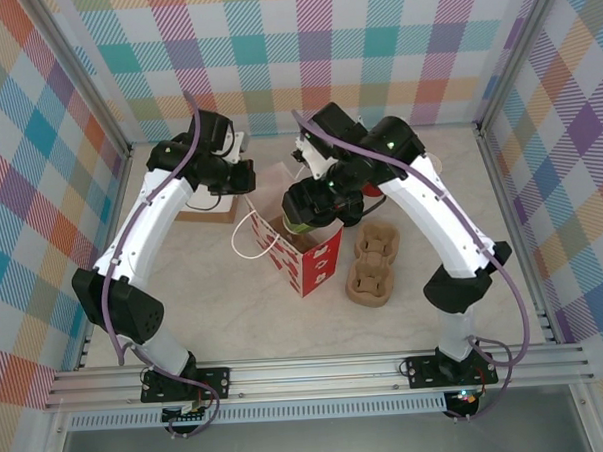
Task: Pack the takeout coffee
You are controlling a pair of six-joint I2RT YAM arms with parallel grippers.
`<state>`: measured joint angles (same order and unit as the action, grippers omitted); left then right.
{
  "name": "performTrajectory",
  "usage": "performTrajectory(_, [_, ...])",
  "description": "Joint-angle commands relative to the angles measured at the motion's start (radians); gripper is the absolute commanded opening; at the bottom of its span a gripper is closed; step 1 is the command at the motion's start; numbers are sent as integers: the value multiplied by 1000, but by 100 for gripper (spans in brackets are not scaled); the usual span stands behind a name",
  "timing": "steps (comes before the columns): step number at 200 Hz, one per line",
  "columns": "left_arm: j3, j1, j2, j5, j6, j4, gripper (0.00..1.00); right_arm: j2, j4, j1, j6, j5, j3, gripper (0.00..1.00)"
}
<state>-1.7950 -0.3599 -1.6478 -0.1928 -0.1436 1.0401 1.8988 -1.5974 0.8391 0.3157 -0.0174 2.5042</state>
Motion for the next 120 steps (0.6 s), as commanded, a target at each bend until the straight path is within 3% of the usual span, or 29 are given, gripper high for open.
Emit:
performTrajectory(1, [18, -13, 31, -10, -16, -16, 7, 14, -9, 7, 23, 20, 21, 79])
performTrajectory(120, [49, -20, 46, -13, -43, -32, 7, 95, 15, 57, 45, -51, -10, 78])
